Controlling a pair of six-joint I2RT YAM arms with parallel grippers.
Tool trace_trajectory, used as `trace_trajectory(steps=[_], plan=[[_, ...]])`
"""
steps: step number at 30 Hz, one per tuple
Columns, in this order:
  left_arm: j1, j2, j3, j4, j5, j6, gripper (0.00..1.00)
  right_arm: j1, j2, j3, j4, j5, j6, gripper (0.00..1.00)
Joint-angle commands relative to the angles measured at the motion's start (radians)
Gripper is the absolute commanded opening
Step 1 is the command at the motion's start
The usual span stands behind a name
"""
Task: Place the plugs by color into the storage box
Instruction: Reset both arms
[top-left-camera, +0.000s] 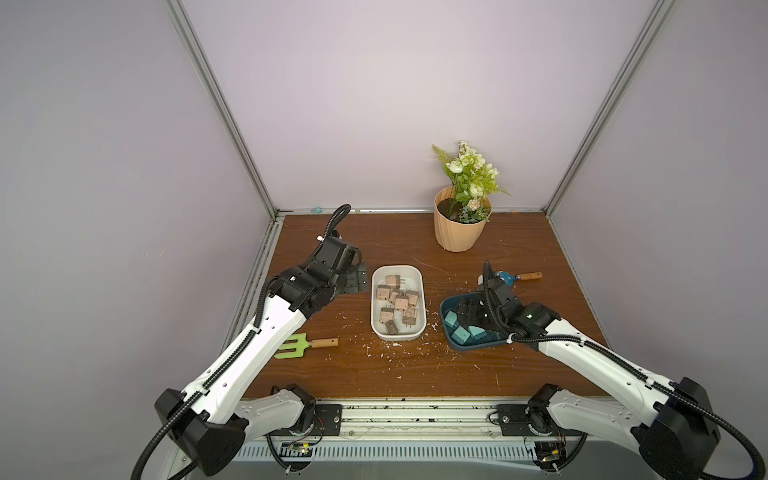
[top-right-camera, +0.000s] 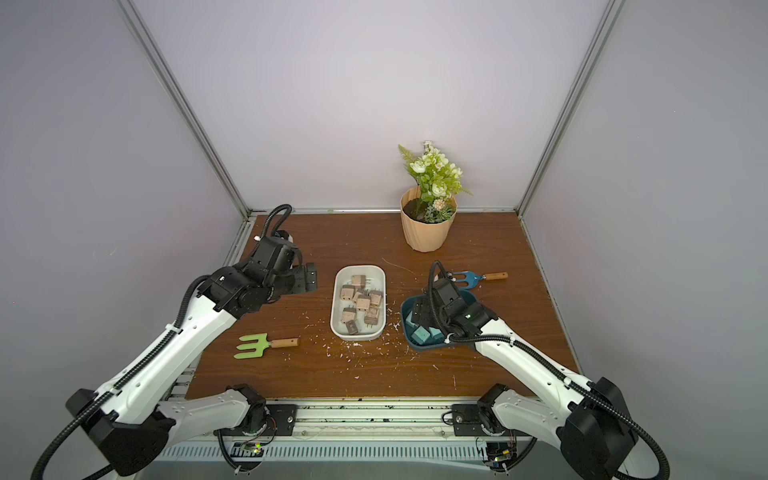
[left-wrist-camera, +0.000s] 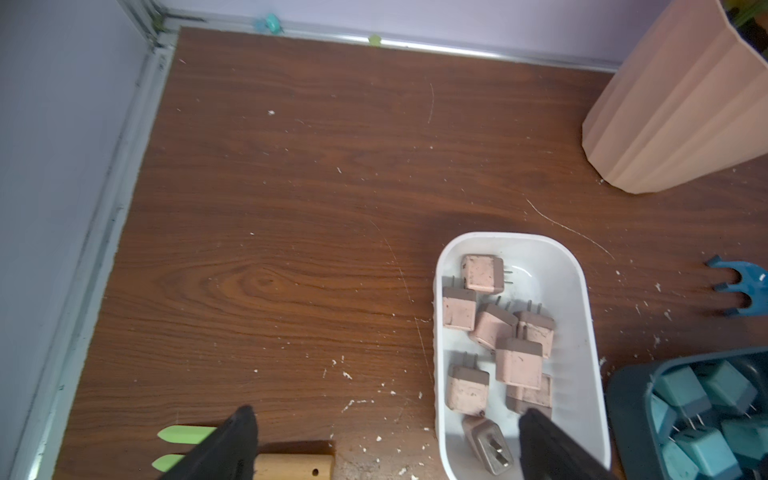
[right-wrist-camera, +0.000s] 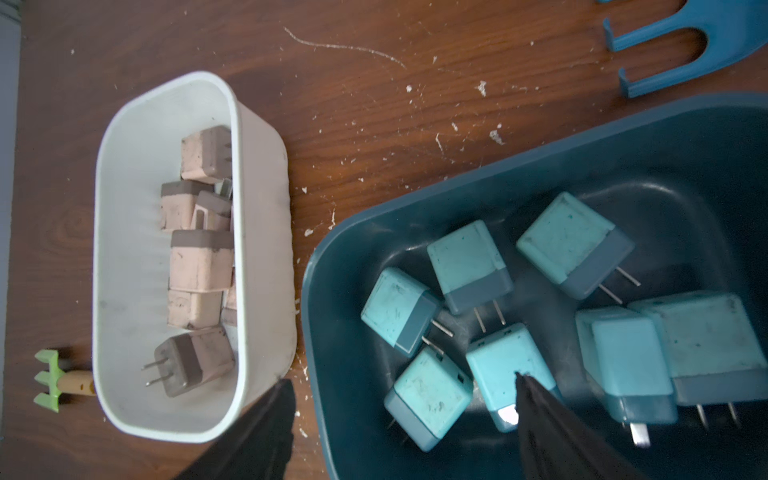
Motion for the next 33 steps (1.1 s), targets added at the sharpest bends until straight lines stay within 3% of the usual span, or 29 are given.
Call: trace_trajectory(steps=[1,4,9,11,15,20,22,25,27,30,33], plan=[[0.010,-0.055,-0.043,0.004,-0.217,-0.023,0.98,-0.111,0.007,0.038,0.021,0.011,-0.073,0.87],[0.012,-0.147,-0.156,0.121,-0.410,0.001,0.98,-0.277,0.027,0.055,0.029,0.012,-0.177,0.90],[0.014,-0.321,-0.406,0.447,-0.475,0.279,0.98,-0.593,0.094,0.064,0.116,0.006,-0.312,0.92],[0.019,-0.345,-0.455,0.472,-0.477,0.276,0.98,-0.708,0.140,0.060,0.155,-0.028,-0.342,0.92],[0.030,-0.306,-0.451,0.388,-0.426,0.131,0.99,-0.913,0.296,0.082,0.139,-0.210,-0.366,0.91],[0.030,-0.295,-0.474,0.399,-0.402,0.103,0.99,-0.933,0.310,0.004,0.183,-0.262,-0.355,0.90],[0.030,-0.310,-0.535,0.437,-0.446,0.091,0.99,-0.934,0.309,-0.030,0.211,-0.256,-0.358,0.90],[0.029,-0.355,-0.675,0.555,-0.524,0.103,0.98,-0.934,0.295,-0.088,0.309,-0.259,-0.394,0.90],[0.031,-0.390,-0.777,0.685,-0.533,0.172,0.98,-0.929,0.278,-0.106,0.372,-0.262,-0.437,0.95],[0.046,-0.420,-0.910,0.837,-0.581,0.179,0.99,-0.913,0.230,-0.163,0.509,-0.241,-0.488,0.99],[0.137,-0.436,-0.963,0.915,-0.498,0.198,0.99,-0.862,0.148,-0.265,0.722,-0.165,-0.490,1.00]])
